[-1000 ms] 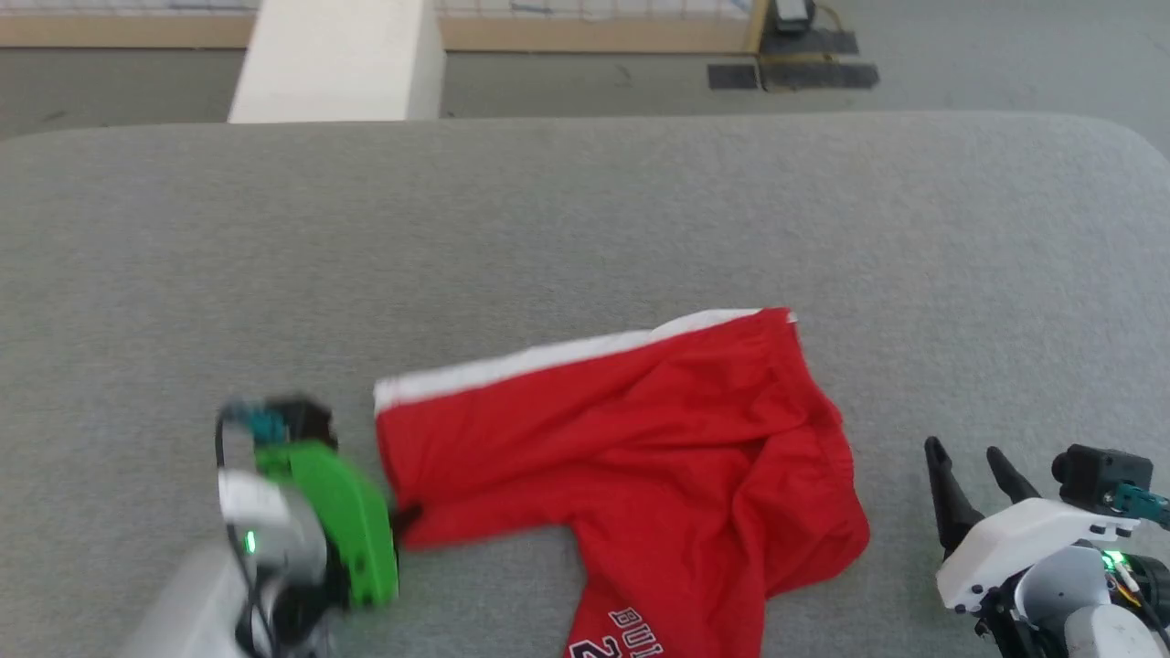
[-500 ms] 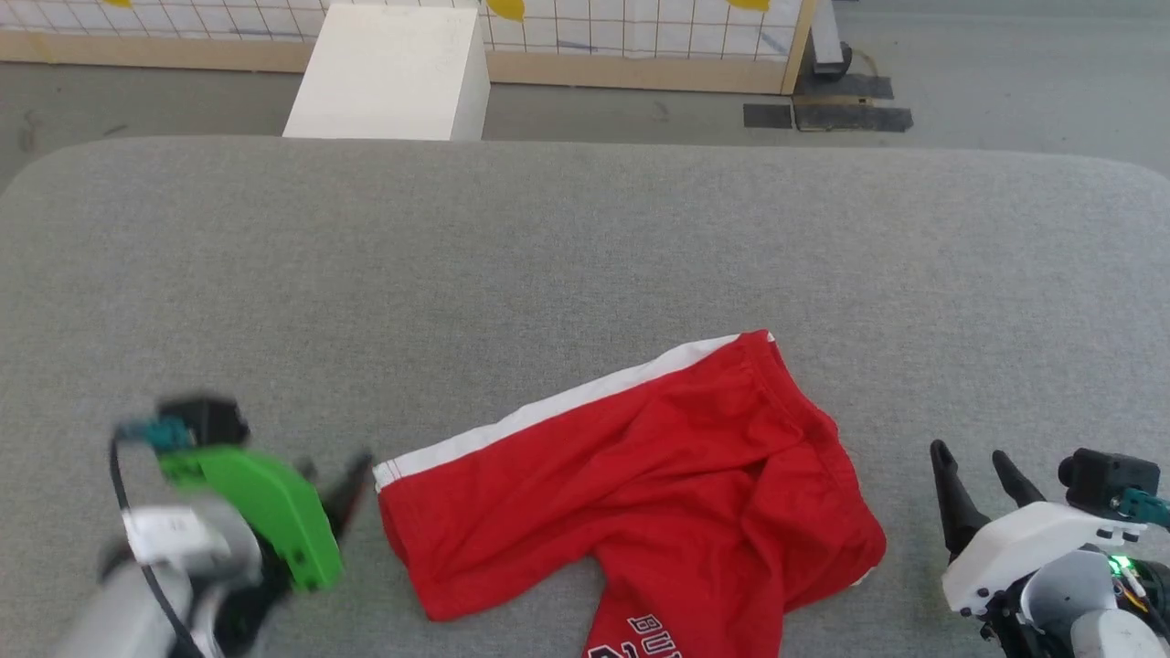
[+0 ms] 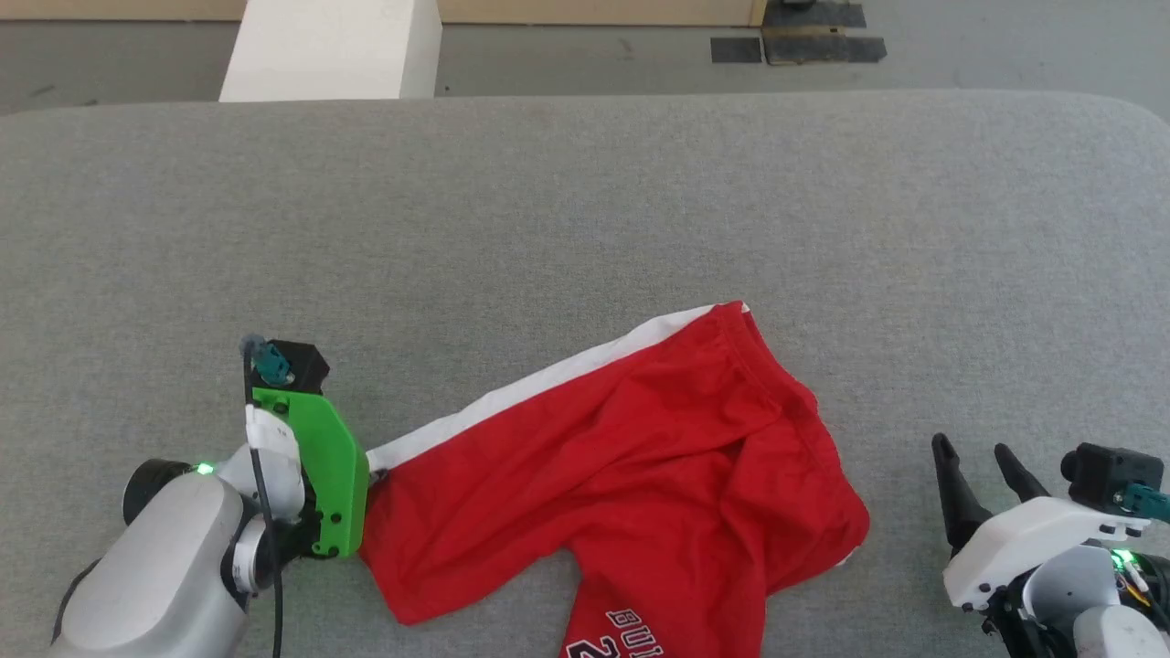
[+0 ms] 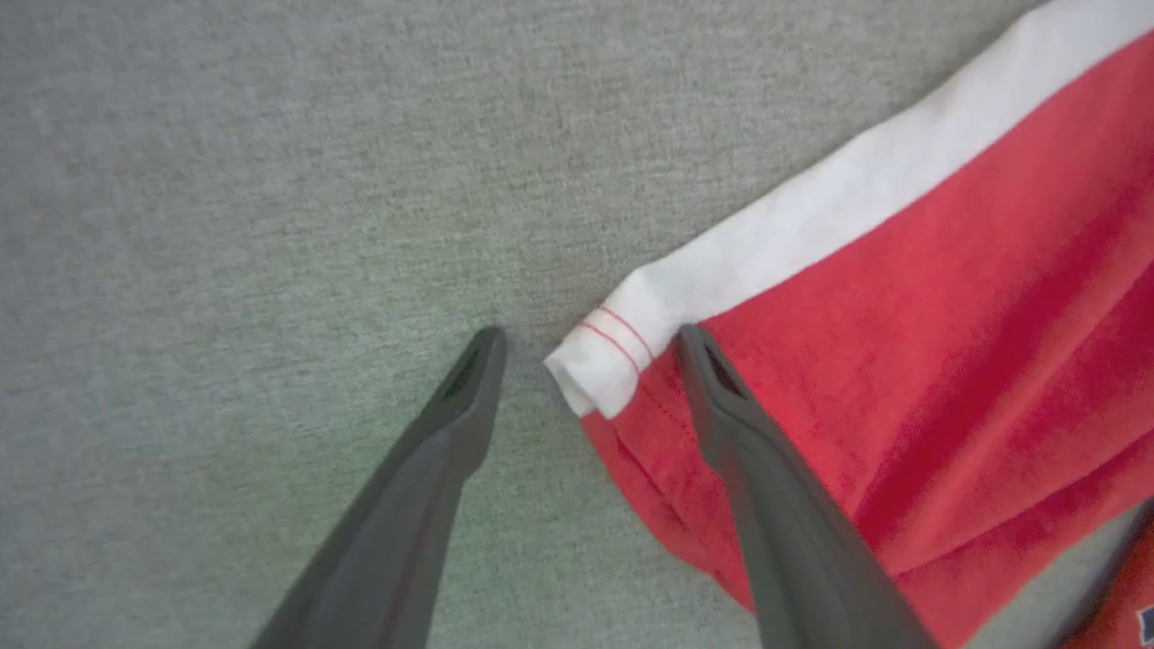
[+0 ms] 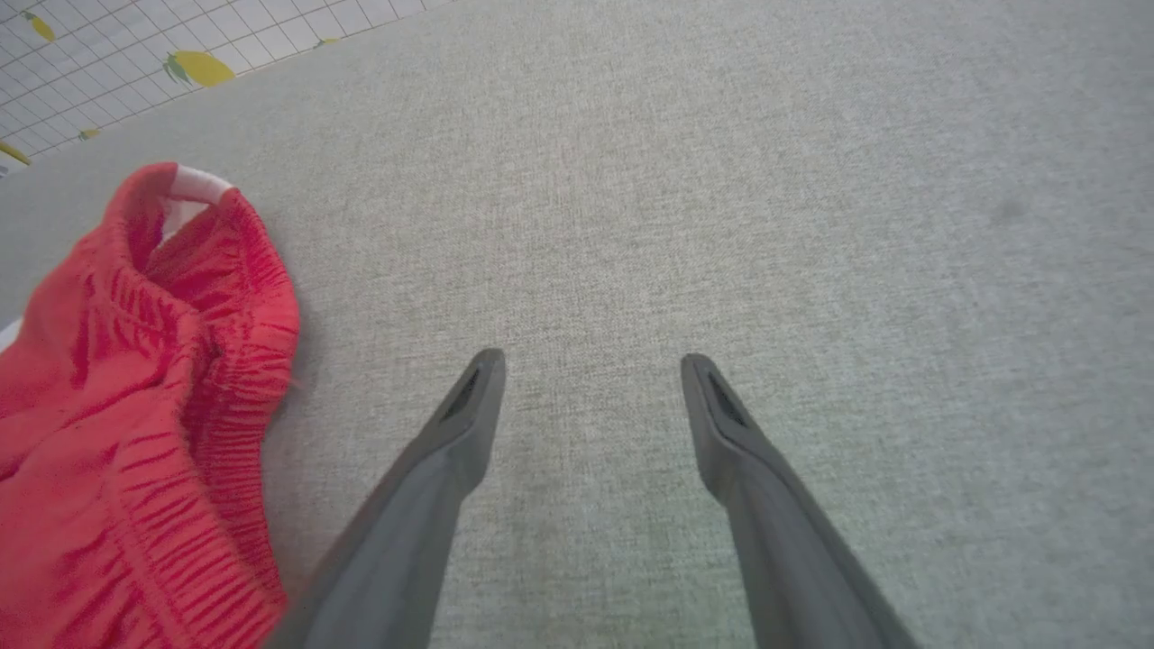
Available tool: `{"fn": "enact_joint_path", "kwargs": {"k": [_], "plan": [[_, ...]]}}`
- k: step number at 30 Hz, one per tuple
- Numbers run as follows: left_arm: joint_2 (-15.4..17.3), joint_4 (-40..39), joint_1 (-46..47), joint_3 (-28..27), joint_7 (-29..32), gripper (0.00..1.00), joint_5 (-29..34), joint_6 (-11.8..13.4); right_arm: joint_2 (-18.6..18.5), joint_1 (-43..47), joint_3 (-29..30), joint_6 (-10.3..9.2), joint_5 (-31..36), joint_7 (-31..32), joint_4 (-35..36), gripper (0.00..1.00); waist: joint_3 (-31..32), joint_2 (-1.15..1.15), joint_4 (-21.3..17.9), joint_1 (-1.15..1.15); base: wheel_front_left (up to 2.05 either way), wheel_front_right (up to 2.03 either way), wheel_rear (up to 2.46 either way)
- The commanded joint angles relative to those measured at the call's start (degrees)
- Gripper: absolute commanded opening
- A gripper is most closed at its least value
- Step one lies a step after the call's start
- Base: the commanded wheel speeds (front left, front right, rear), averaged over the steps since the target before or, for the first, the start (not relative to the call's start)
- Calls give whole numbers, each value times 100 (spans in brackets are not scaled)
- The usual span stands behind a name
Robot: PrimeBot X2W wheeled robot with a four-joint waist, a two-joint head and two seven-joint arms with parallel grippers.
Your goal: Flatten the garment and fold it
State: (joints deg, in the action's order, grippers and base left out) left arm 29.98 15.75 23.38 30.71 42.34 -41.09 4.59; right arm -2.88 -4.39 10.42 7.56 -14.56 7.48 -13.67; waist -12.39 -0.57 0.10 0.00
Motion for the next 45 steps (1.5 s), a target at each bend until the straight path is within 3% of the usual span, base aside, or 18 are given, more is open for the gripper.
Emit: {"fn": "enact_joint_path", "kwargs": {"k": [1, 2, 3, 4, 7, 11, 18, 22, 26, 38, 39, 40, 41, 45], "plan": [[-136, 194, -75, 104, 65, 100, -60, -46, 1, -18, 23, -8, 31, -38, 42, 100, -49, 57, -30, 0, 0, 0, 0], [-161, 240, -102, 127, 90, 100, -89, -72, 1, -16, 29, -8, 35, -36, 48, 100, -52, 57, -31, 0, 0, 0, 0], [-221, 293, -158, 147, 105, 29, -172, -133, 1, -17, 39, -8, 49, -27, 63, 100, -56, 57, -25, 0, 0, 0, 0], [-264, 314, -197, 134, 83, 0, -236, -159, 1, -25, 37, -8, 69, -18, 76, 100, -54, 57, -18, 0, 0, 0, 0], [-355, 308, -337, 1, -93, 0, -448, -205, 1, -110, -51, -8, 153, 62, 207, 100, -35, 57, 12, 0, 0, 0, 0], [-444, -60, -559, -537, -803, 0, -750, -71, 1, -459, -302, -8, 350, 367, 673, 100, -23, 57, 38, 0, 0, 0, 0], [-410, -1083, -1012, -891, -1349, 0, -873, 87, 1, -1558, -1488, -8, 776, 1942, 1080, 100, -161, 57, 240, 0, 0, 0, 0], [-464, -1458, -1093, -849, -1372, 0, -883, 120, 1, -2180, -1996, -8, 1159, 2848, 695, 100, -328, 57, 406, 0, 0, 0, 0], [-491, -1576, -1053, -791, -1396, 0, -854, 78, 1, -2599, -2042, -8, 1598, 3262, 81, 100, -499, 57, 545, 0, 0, 0, 0], [-445, -1806, -1081, -915, -1645, 0, -786, 140, 1, -2740, -2311, -8, 1955, 3727, -947, 100, -719, 57, 681, 0, 0, 0, 0], [-441, -1828, -1094, -926, -1655, 0, -793, 146, 1, -2745, -2308, -8, 1932, 3737, -976, 55, -719, 57, 676, 0, 0, 0, 0], [-436, -1855, -1110, -943, -1670, 0, -801, 154, 1, -2761, -2321, -8, 1868, 3706, -993, 19, -715, 57, 668, 0, 0, 0, 0], [-433, -1875, -1123, -961, -1688, 0, -807, 161, 1, -2787, -2330, -8, 1839, 3640, -985, 0, -705, 57, 661, 0, 0, 0, 0], [-432, -1940, -1132, -1057, -1788, 0, -852, 167, 1, -2902, -2287, -8, 1681, 3481, -967, 0, -604, 57, 627, 0, 0, 0, 0]]}}
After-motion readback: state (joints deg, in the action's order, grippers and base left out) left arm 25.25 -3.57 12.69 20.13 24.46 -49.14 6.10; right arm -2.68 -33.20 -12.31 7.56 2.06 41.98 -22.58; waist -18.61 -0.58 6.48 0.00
